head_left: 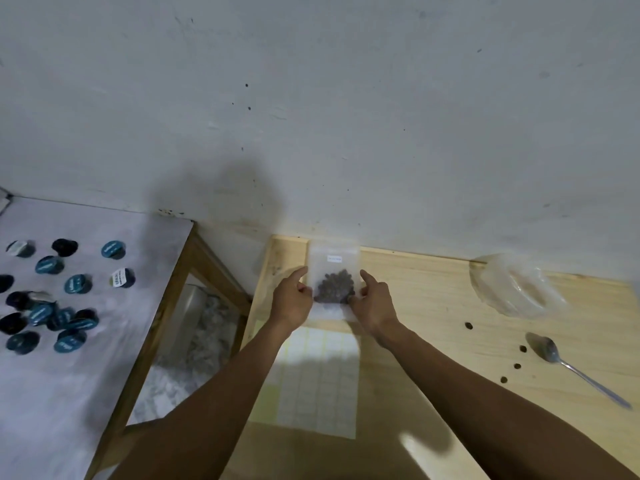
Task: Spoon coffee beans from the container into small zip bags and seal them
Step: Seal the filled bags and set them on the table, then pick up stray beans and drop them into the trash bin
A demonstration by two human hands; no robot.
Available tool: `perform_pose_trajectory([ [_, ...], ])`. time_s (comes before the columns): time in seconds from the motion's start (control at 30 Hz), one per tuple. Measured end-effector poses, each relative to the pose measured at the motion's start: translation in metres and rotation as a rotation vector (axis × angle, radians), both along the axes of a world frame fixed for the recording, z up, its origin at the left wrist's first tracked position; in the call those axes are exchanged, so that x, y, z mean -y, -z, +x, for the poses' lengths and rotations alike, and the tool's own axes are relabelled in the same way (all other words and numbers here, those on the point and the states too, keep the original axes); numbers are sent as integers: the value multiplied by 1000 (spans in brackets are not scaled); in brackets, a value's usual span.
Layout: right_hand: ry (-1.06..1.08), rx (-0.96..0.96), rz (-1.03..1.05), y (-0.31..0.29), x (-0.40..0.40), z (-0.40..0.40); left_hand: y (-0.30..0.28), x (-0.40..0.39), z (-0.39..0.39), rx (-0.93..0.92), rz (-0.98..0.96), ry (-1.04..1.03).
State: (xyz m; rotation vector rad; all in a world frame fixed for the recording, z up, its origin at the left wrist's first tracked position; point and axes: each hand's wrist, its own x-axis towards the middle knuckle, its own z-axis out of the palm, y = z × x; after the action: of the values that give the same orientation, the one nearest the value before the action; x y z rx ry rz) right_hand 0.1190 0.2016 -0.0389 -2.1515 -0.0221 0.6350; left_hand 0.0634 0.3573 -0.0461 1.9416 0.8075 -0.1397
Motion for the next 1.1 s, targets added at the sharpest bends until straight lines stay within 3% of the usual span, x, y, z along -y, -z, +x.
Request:
perform_pose_trajectory([
  [0.4,19,40,36,-15,24,-11,-15,3,-10,58,61,-23],
  [0.57,78,116,30,-18,76,-28,-13,34,-19,253,241,7],
  [0.73,169,190,-9,-20,146,-41,-16,100,-18,506,294,208],
  [0.97,298,209,-228,-4,263,-50,17,203,-30,347,311,513],
  [1.1,141,240,-331,9,301,-40,48,234,-47,195,454,582],
])
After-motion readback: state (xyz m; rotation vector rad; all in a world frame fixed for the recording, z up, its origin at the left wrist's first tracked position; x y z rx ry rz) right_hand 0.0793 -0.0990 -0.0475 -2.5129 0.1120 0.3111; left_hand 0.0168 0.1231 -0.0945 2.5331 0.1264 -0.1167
